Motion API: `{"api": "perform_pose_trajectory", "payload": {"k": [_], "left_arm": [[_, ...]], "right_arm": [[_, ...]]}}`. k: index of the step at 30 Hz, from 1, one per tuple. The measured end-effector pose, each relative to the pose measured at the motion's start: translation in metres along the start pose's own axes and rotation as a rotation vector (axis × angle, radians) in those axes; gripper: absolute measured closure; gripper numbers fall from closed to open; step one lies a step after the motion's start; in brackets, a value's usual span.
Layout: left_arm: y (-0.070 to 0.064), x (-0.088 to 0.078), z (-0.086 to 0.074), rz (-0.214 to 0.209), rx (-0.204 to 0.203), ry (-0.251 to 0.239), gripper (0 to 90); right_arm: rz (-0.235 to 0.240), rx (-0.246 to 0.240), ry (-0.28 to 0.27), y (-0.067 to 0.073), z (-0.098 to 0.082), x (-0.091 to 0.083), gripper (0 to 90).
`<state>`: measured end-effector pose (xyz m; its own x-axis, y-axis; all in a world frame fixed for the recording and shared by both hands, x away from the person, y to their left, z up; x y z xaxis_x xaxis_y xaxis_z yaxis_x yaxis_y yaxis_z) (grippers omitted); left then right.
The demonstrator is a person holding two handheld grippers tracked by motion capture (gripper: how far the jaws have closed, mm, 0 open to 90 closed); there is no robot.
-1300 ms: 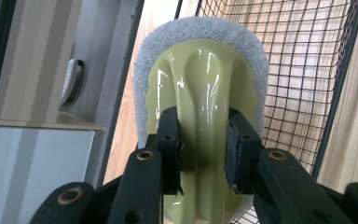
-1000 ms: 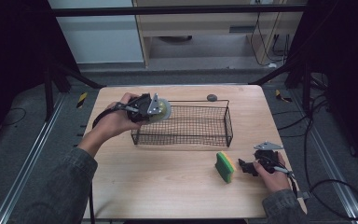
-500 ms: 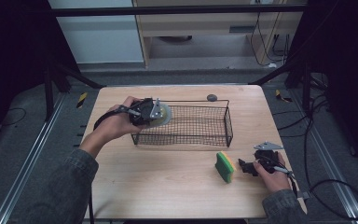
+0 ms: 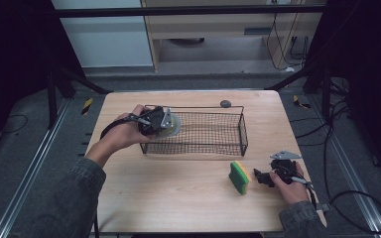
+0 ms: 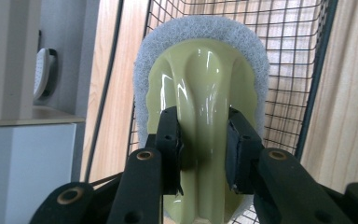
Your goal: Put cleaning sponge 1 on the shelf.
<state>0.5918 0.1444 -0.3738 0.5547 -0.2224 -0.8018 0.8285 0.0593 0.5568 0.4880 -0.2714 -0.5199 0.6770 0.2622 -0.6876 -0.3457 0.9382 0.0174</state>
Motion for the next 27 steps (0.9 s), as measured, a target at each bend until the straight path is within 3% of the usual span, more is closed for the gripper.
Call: {"api": "perform_pose_trajectory", "payload": {"k": [18,27], "left_arm": [[-0.003,0.016,-0.003,-0.024,-0.007,0.022,69.9],[-0.005,0.027,-0.010,-0.044,-0.035,0.025,69.9]], "right_arm": [[0.000,0.000,0.000,0.000,0.000,0.000,2.1],[0.000,0.000,0.000,0.000,0.000,0.000,2.1]]}}
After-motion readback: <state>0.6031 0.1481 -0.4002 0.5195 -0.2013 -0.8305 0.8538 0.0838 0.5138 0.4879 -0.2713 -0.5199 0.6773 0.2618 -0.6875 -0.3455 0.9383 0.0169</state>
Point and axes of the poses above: each handheld gripper's, and its own axes: x roughly forward along the jaws, z roughly out of its top, y roughly to its left, the point moved 1 cm from there along x, roughly forward along the jaws, and after that the axes turned 2 degrees about x, right-handed, at the moved point
